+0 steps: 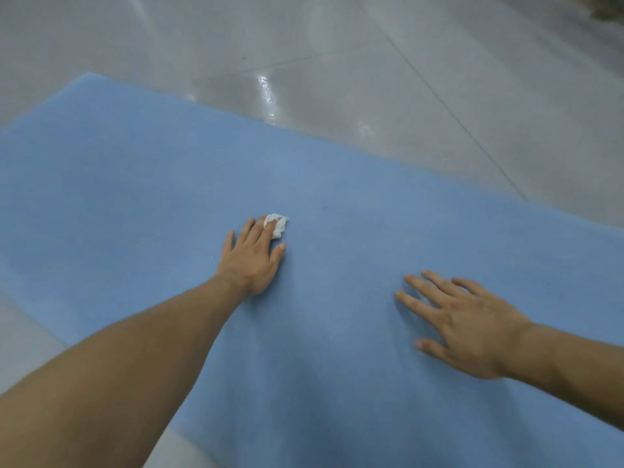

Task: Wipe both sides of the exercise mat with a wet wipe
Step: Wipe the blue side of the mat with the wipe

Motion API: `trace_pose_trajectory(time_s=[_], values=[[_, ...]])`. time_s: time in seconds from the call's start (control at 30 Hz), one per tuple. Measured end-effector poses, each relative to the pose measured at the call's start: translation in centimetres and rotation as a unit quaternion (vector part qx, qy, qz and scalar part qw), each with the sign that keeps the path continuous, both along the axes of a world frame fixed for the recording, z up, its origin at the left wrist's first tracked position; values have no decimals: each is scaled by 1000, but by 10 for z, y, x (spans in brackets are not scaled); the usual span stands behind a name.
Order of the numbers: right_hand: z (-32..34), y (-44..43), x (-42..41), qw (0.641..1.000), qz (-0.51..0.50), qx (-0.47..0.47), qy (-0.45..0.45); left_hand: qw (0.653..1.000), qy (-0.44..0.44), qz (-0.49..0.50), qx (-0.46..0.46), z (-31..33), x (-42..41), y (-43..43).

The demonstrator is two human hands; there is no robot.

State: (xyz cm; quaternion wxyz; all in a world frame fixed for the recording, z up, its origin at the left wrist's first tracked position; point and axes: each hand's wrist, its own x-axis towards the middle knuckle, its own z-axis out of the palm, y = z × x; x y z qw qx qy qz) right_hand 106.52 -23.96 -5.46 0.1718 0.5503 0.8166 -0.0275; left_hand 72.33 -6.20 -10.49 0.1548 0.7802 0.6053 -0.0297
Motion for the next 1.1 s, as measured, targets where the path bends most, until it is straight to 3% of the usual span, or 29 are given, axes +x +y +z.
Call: trace_pose_trajectory(time_s=[0.23, 0.43, 0.5, 0.57, 0.63, 0.7, 0.97, 1.1], values=[[-16, 83, -83, 982, -165, -41, 85, 1000, -8, -23, 7, -5, -16, 55], [-56, 123, -120, 935, -313, 21, 165, 999, -19, 2, 27, -10, -18, 99], [-68, 121, -129, 926, -322, 84, 176, 998, -38, -33, 40, -12, 1, 102], [-74, 120, -133, 922, -327, 125, 166, 986, -45, -151, 58, -13, 27, 95], [-77, 122, -135, 920, -327, 145, 162, 950, -58, -301, 55, -15, 50, 89], [-79, 121, -135, 920, -325, 160, 151, 920, -48, -387, 46, -17, 60, 94], [-77, 123, -131, 914, -335, 167, 154, 916, 51, -393, 67, -11, -6, 199], [-79, 123, -129, 907, -339, 187, 165, 917, 52, -388, 76, -15, -6, 206]])
